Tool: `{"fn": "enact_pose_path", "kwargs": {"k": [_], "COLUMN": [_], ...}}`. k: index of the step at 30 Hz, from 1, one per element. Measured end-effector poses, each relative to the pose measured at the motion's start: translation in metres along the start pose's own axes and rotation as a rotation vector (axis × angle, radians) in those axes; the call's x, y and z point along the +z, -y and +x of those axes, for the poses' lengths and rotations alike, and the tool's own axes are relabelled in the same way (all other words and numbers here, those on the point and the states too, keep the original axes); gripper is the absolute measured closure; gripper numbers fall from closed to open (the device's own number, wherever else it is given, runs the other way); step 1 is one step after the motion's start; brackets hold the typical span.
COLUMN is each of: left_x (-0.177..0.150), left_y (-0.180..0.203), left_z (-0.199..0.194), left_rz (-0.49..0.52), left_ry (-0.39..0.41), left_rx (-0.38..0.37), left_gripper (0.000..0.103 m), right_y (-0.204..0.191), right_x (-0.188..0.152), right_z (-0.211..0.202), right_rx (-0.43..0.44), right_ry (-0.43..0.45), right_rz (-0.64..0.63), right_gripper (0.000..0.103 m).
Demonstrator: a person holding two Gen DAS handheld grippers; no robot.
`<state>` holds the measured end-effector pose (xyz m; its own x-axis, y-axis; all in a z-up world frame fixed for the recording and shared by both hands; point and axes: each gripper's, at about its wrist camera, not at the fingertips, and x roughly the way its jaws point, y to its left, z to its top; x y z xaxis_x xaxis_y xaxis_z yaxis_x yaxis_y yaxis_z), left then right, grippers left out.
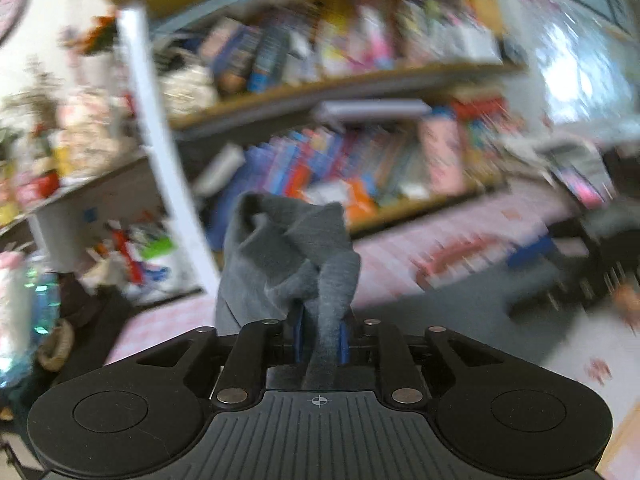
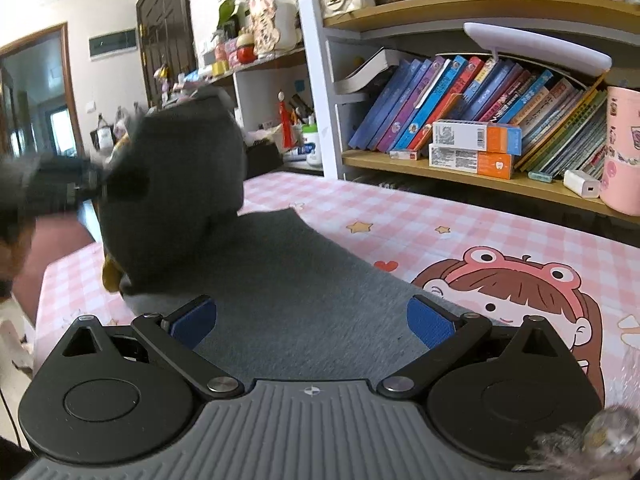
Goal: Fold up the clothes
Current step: 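Fold the lifted end over the bundle and open the left tool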
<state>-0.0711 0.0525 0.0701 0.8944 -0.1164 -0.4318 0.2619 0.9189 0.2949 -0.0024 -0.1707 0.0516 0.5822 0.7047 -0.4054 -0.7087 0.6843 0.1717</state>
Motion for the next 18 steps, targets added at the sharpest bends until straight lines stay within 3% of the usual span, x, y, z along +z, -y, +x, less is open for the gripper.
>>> {"fn": "enact_pose_path", "kwargs": {"k": [1,2,4,5,7,10,14,18], "left_x": [-0.005,-0.011,-0.025,-0.033,-0.040,-0.037,-0.027,-0.032], "left_y": [0.011,0.023,0.045,0.057,0.071,0.060,0.023,-0.029], "left_z": [0.007,0.014,0.024,0.028,0.024,0.011,-0.011,-0.019], "left_rz": [0.026,0.048,0.117,0.163,0.240,0.197,0.036,-0.225], "left_ry": [-0.045,-0.093,-0.161,-0.190,-0.168,-0.150,-0.072,-0.011], "left_rx": [-0.039,-0.080,-0.125,-0.139,-0.103,-0.131,-0.137,-0.062], "left_gripper": [0.062,0.040,0.025,0.023,0.020,0.020,0.020,0.020], "right_y": [0.003,0.005,0.011,0.013,0.016,0.016,0.012,0.008], "right_x": [0.001,0.002,0.004,0.004,0.005,0.004,0.001,0.000], "right_z": [-0.001,-0.003,-0.004,-0.004,-0.004,-0.002,0.001,0.004], "right_rx": [0.004,0.007,0.016,0.021,0.030,0.044,0.082,0.118], "right_ry": [0.006,0.012,0.017,0.017,0.013,0.002,-0.017,-0.029], "right_rz": [0.016,0.032,0.068,0.083,0.104,0.115,0.121,0.139], "right_gripper": [0.000,0.000,0.000,0.000,0.000,0.000,0.000,0.000]}}
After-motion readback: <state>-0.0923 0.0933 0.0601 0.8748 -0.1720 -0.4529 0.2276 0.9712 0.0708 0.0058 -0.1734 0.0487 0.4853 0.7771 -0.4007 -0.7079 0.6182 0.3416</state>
